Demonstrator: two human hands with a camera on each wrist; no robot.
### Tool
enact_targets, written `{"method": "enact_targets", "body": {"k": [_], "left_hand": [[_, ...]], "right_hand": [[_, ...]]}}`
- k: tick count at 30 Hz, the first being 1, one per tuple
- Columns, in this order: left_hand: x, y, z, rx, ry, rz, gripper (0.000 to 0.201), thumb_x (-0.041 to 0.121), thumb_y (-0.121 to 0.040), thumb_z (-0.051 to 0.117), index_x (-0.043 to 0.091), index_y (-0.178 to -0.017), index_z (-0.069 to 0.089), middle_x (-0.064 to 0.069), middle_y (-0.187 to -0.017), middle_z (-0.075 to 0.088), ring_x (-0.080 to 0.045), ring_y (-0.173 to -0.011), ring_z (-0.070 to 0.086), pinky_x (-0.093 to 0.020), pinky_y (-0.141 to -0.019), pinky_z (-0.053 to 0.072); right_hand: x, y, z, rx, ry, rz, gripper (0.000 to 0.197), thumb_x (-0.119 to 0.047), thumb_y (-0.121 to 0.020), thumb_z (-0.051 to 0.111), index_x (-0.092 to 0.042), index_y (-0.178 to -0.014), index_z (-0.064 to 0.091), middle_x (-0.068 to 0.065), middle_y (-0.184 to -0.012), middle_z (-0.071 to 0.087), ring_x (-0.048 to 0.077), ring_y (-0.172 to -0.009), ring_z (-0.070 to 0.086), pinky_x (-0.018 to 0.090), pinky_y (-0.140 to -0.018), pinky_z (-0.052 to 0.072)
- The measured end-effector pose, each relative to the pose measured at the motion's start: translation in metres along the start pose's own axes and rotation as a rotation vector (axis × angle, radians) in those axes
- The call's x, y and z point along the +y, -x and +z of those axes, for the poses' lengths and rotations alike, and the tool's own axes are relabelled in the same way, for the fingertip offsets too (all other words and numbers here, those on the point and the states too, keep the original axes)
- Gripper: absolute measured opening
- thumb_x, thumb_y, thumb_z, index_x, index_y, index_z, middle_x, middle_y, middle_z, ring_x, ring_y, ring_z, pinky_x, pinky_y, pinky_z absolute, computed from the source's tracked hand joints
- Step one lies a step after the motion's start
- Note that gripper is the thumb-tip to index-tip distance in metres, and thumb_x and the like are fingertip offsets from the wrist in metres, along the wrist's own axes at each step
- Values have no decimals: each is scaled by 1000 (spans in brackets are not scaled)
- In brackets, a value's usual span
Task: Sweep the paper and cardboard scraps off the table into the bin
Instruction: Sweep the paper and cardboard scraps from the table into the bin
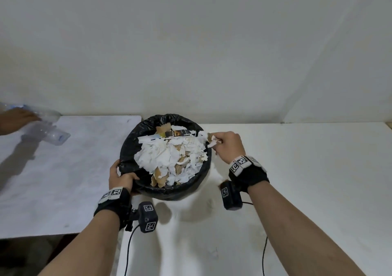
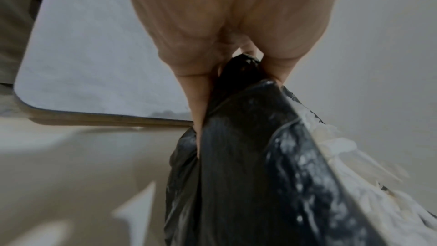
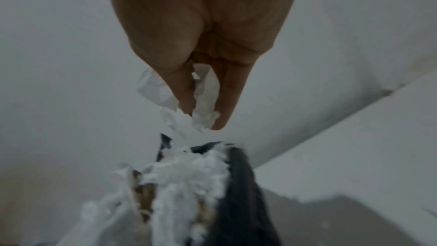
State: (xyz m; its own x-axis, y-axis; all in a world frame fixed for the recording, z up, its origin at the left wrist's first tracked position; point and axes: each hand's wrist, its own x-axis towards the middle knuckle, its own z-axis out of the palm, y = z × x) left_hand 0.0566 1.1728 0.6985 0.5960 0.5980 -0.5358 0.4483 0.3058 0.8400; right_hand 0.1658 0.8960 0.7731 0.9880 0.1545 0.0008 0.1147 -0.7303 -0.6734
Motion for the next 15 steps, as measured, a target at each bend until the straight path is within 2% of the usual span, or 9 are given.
{"method": "enact_targets", "body": {"k": [2, 4, 7, 10, 13, 15], "left_hand": [[6, 6, -8, 9, -14, 22, 85, -15, -72, 51, 39, -138, 45, -17, -116, 65, -41, -89, 65, -49, -69, 59], [11, 10, -17, 5, -12, 36, 84, -16, -73, 49, 38, -137, 45, -18, -109, 66, -39, -85, 65, -54, -72, 59], [17, 13, -30, 8, 9, 38, 81, -18, -75, 45, 36, -136, 46, -9, -95, 63, -36, -78, 63, -55, -70, 59], [17, 11, -45, 42, 39, 41, 83, -17, -75, 46, 37, -138, 46, -9, -96, 62, -35, -78, 62, -54, -68, 59], [17, 9, -57, 72, 51, 39, 83, -16, -75, 48, 37, -138, 45, -13, -106, 61, -33, -77, 61, -60, -75, 58], [16, 7, -63, 84, 56, 36, 83, -15, -75, 49, 38, -140, 44, -14, -111, 61, -34, -77, 61, -63, -78, 57]], "right_hand": [[-32, -15, 7, 25, 13, -52, 38, 1, -80, 57, -21, -106, 73, 6, -98, 75, 22, -93, 68, 24, -83, 51], [-58, -28, 18, 7, 35, -102, 43, 3, -80, 53, -21, -110, 71, 6, -104, 74, 24, -97, 67, 28, -87, 53], [-82, -35, 36, -151, 128, -123, 50, 2, -81, 56, -22, -125, 62, 6, -122, 66, 24, -113, 61, 29, -99, 47], [-88, -31, 45, -229, 114, -141, 57, -1, -81, 59, -24, -133, 54, 4, -131, 61, 21, -119, 58, 26, -103, 43], [-83, -20, 40, -152, -39, -116, 44, -12, -85, 64, -23, -127, 59, -1, -125, 64, 16, -112, 61, 25, -100, 44], [-72, -9, 39, -44, -82, -96, 31, -13, -85, 62, -22, -114, 66, 0, -105, 70, 17, -97, 64, 28, -92, 49]]}}
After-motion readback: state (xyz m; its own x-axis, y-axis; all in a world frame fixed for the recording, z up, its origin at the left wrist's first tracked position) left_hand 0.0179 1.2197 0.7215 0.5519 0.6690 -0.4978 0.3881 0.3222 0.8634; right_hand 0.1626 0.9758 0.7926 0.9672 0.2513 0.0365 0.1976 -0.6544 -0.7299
